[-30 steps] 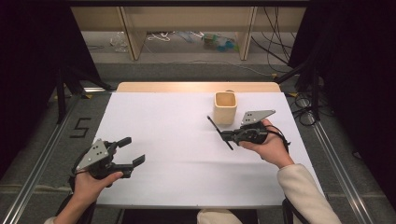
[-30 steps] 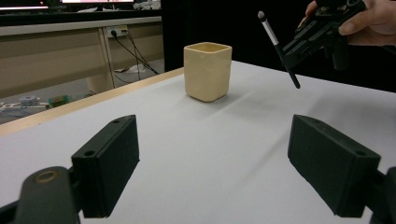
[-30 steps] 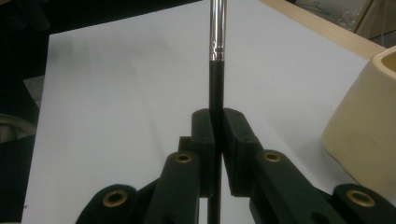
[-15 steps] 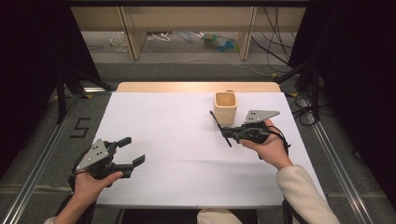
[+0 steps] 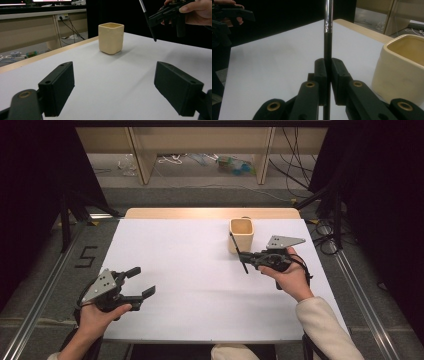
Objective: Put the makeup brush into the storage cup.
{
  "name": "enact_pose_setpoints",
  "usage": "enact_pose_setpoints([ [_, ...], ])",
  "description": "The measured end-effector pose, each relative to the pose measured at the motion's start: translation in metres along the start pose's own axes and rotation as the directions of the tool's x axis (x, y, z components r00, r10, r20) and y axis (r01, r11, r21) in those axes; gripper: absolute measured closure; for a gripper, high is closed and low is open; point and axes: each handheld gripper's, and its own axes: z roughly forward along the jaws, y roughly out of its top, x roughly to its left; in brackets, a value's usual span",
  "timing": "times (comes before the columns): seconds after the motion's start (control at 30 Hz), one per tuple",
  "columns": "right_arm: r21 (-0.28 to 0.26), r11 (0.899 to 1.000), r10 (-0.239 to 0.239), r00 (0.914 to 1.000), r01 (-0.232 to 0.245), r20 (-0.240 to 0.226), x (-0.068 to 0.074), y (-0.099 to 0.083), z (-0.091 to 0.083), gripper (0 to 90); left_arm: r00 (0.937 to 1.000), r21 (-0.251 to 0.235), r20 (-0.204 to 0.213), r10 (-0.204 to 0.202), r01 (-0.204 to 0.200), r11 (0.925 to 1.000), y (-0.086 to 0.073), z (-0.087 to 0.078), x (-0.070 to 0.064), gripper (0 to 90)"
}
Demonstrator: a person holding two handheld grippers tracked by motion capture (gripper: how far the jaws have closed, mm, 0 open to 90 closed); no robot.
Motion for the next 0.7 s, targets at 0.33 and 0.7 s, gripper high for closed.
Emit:
enact_pose_setpoints([
  [0.33, -0.044, 0.999, 0.013, 0.9992, -0.012, 0.037, -0.0020, 0.0005, -0.0022, 84.3, 1.0000, 0.000, 0.000, 0.000, 0.000, 1.0000, 0.0000, 0.0001, 0.0000, 16.2],
  [0.7, -0.100, 0.994, 0.044, 0.9970, -0.037, 0.064, -0.0065, 0.0012, -0.0072, 84.2, 1.0000, 0.000, -0.002, 0.001, -0.001, 1.0000, 0.0000, 0.0000, 0.0000, 16.2],
])
